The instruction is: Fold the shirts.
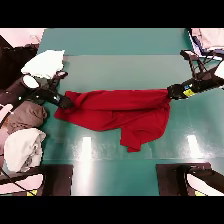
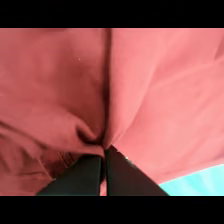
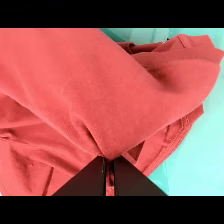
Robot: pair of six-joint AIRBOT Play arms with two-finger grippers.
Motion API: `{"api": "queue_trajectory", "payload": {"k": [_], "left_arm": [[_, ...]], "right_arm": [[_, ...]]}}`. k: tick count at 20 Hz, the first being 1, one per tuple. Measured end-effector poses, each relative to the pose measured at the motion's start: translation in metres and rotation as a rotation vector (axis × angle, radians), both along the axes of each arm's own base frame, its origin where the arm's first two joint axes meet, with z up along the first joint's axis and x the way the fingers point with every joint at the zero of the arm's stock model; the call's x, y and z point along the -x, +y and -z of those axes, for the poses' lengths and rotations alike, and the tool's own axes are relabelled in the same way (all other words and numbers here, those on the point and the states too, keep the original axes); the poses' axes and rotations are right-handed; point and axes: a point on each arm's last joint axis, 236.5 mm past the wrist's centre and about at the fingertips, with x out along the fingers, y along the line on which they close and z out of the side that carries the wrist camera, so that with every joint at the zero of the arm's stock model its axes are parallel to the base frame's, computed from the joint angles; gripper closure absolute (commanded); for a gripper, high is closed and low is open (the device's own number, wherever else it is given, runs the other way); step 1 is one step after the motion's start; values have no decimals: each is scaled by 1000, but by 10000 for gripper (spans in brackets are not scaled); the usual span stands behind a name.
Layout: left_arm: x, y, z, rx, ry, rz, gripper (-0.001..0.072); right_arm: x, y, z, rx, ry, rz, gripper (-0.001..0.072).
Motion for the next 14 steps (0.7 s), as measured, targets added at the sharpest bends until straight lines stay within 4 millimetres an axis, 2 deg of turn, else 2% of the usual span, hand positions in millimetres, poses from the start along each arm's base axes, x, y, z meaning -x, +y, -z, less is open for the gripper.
{"api": "queue_trajectory", "payload": {"k": [2,3,5,7,9,11,12,14], "left_arm": [[-22,-1,-38,5,-104,-16,682],[-33,-1,-67,9,-179,-21,681],[-50,-1,-143,20,-360,-35,681],[-51,0,-234,36,-566,-52,681],[-30,2,-330,55,-781,-66,681],[11,4,-417,81,-984,-77,681],[36,5,-455,93,-1079,-80,681],[88,7,-516,119,-1238,-87,680]], "right_arm": [[0,0,-7,-2,-21,0,688],[-2,0,-17,-5,-49,0,689],[-9,1,-53,-16,-152,2,688],[-16,1,-110,-33,-316,8,689],[-16,0,-182,-58,-515,15,689],[0,-2,-260,-85,-728,22,690],[11,-4,-294,-97,-821,25,692],[41,-8,-355,-120,-991,30,691]]}}
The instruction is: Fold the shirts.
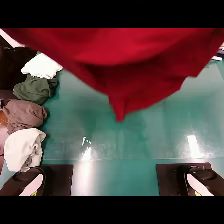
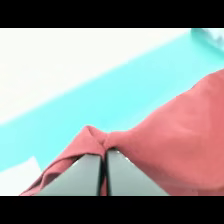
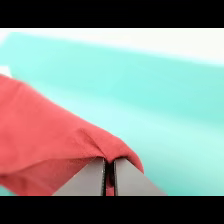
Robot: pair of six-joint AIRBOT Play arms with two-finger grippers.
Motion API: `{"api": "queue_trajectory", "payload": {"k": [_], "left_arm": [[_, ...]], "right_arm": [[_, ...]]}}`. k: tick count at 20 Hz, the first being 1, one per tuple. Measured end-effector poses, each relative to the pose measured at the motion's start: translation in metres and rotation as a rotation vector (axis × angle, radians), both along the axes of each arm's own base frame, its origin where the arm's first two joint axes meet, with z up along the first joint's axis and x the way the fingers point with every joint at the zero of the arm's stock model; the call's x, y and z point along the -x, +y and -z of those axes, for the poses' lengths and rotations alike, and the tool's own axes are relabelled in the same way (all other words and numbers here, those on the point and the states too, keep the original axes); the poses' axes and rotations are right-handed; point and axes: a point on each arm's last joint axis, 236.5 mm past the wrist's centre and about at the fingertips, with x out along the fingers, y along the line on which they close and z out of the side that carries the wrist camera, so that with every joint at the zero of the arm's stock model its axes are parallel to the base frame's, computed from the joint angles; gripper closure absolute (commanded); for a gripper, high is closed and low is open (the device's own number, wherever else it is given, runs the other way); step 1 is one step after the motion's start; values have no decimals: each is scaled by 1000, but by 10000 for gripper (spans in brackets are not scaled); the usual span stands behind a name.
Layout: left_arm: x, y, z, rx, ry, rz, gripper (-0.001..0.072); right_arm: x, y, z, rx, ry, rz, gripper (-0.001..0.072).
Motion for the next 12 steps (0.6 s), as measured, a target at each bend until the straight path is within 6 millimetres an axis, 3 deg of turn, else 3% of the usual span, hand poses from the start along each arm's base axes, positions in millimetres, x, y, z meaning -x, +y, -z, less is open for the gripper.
{"api": "queue_trajectory", "payload": {"k": [3,6,9,12], "left_arm": [[69,0,-59,37,-168,15,681],[113,-12,-79,65,-218,81,681],[110,-24,-60,78,-124,139,680],[59,-31,2,92,104,154,680]], "right_arm": [[47,-12,-65,-7,-189,27,691],[76,-25,-98,7,-283,70,692],[72,-34,-100,32,-270,105,692],[27,-34,-60,72,-111,116,692]]}}
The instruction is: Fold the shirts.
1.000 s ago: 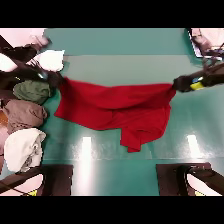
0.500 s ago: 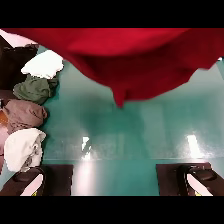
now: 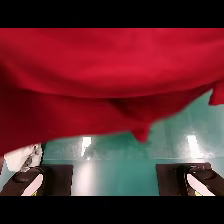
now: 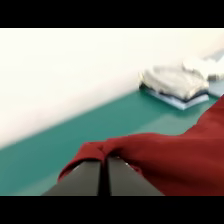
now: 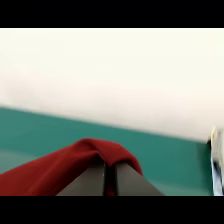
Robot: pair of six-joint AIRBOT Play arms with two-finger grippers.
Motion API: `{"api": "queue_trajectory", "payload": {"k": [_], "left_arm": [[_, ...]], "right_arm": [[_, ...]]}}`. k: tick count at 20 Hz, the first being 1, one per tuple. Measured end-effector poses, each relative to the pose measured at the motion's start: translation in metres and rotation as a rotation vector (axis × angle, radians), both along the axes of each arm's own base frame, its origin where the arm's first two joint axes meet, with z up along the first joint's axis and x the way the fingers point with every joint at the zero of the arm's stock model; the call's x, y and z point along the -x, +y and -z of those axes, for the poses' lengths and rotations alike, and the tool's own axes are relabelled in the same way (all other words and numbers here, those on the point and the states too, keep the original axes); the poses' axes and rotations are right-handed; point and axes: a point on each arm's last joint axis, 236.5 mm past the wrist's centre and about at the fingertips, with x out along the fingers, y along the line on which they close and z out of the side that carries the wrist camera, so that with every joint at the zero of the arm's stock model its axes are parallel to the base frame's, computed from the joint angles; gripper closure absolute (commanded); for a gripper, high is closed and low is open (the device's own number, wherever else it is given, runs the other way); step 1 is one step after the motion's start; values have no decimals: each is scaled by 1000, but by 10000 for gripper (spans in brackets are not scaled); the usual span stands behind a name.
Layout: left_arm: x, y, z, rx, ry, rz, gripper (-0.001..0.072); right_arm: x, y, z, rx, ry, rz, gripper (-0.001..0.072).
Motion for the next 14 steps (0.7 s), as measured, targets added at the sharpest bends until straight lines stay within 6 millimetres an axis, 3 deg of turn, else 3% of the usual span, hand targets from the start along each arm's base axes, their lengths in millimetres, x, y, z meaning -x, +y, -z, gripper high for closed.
{"api": "queue_trajectory", "payload": {"k": [1,3,5,7,9,10,11,12,13,14], "left_arm": [[-21,-2,29,0,93,6,680],[-68,-5,107,-2,318,10,680],[-107,-5,201,6,556,-4,679],[-134,-2,291,25,751,-39,680],[-154,2,363,37,882,-82,679],[-163,4,396,38,939,-103,597],[-172,7,422,41,978,-127,263],[-181,9,441,47,1004,-146,129],[-189,11,457,50,1028,-163,129],[-198,15,466,57,1040,-178,129]], "right_arm": [[-22,1,26,13,90,3,692],[-66,5,92,42,302,6,692],[-104,8,171,73,541,7,691],[-133,11,244,106,729,0,689],[-157,13,312,129,879,-5,689],[-168,15,338,134,917,-6,688],[-178,17,366,135,960,-9,687],[-186,19,387,132,987,-11,647],[-195,21,402,122,997,-14,442],[-202,24,414,112,1007,-17,349]]}}
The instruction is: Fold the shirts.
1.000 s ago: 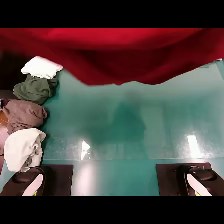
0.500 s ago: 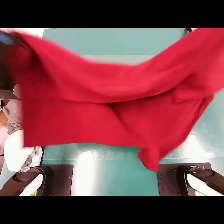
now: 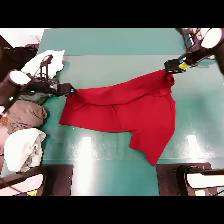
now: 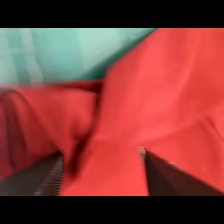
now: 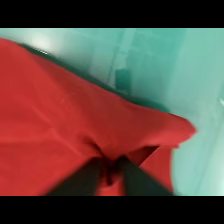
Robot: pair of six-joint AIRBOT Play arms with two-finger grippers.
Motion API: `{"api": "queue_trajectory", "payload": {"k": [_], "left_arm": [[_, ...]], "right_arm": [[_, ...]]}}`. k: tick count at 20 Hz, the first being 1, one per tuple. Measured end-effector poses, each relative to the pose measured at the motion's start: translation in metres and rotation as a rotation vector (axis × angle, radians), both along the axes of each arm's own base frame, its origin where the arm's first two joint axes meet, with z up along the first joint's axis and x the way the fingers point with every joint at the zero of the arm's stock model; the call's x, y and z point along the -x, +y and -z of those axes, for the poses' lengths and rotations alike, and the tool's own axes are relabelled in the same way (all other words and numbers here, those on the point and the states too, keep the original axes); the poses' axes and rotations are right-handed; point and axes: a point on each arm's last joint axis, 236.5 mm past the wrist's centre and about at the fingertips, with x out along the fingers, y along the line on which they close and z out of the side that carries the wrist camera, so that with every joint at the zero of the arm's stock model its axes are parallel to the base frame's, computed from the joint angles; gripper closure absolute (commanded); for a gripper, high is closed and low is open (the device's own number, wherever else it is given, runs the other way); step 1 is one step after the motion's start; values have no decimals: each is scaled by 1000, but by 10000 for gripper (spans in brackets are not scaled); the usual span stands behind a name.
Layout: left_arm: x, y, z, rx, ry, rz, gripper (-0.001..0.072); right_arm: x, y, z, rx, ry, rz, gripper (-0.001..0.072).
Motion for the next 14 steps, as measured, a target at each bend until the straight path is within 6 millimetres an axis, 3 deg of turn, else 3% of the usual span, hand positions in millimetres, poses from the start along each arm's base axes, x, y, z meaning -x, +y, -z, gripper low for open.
{"api": "queue_trajectory", "payload": {"k": [2,4,6,9,10,14], "left_arm": [[-19,12,1,7,3,-37,129],[-31,31,-14,20,6,-56,129],[-29,56,-27,32,40,-69,129],[-1,88,-20,61,168,-73,131],[11,93,-11,72,220,-72,187],[65,88,37,121,413,-47,208]], "right_arm": [[-10,0,11,-34,15,18,349],[-12,-1,6,-100,29,29,351],[-4,-1,-9,-195,46,2,396],[24,1,-31,-340,77,-33,397],[35,0,-35,-372,89,-34,397],[74,0,-33,-445,111,-24,397]]}}
